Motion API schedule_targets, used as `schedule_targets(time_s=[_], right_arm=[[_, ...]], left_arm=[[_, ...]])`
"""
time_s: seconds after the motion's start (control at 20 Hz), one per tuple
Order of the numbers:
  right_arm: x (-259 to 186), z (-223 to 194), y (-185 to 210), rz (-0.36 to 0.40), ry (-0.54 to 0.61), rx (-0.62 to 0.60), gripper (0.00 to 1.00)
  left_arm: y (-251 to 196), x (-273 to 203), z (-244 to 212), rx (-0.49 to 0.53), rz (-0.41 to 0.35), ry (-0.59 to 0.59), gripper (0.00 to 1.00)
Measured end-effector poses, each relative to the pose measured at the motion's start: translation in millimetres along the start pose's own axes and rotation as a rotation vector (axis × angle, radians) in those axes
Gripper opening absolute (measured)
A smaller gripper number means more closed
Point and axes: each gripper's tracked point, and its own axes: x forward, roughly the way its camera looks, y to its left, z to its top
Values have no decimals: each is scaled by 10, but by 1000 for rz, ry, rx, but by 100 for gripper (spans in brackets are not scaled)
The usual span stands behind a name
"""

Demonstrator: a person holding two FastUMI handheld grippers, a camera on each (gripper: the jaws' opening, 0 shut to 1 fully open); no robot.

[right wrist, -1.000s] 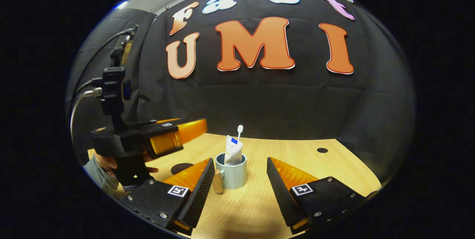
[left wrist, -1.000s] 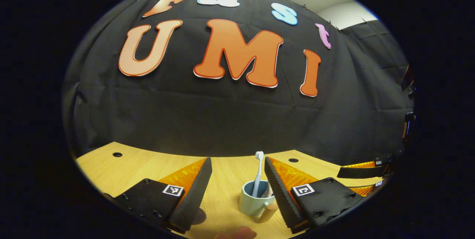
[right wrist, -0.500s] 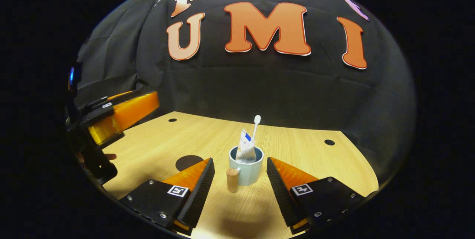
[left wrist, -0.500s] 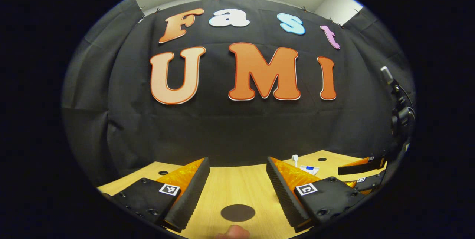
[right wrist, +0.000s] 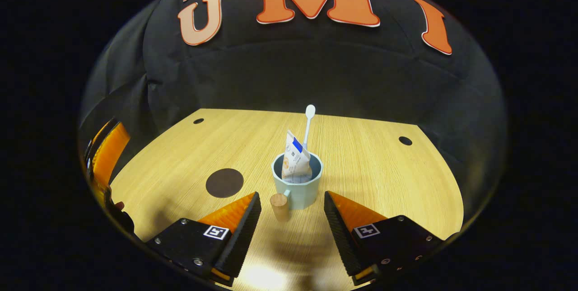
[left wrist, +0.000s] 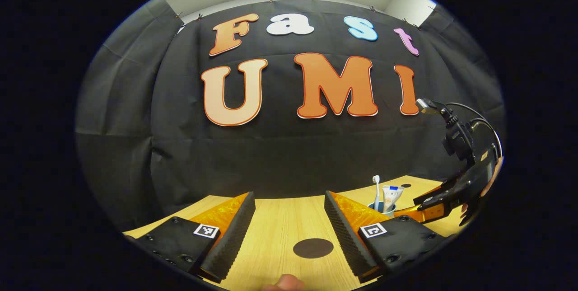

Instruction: Put the toothbrush and toothpaste on the desktop into the cup, then pick up the cup and place it on the coaster on the desktop.

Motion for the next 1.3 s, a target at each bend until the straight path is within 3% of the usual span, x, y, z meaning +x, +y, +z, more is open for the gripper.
schedule_targets(time_s=[0.4,0.5,0.7,1.0,1.05,1.1,1.15,1.3], right_arm=[[373,-224,23,-2,255,53,84],[461,-288,16,-17,306,98,77],[611,-355,57,-17,360,178,74],[709,-425,-59,-118,359,83,53],[684,-473,-78,-125,374,76,46],[665,-487,-96,-137,388,93,33],[651,-448,-89,-138,376,92,28],[679,-436,-83,-140,354,79,25]], left_arm=[[180,-100,-282,-41,14,52,99],[267,-150,-291,-53,27,50,99],[457,-233,-330,-31,54,61,99],[554,-370,-335,-30,64,70,98],[561,-384,-351,-26,66,72,98],[567,-373,-324,-23,70,74,98],[568,-382,-310,-21,73,74,98],[579,-417,-323,-35,75,77,99]])
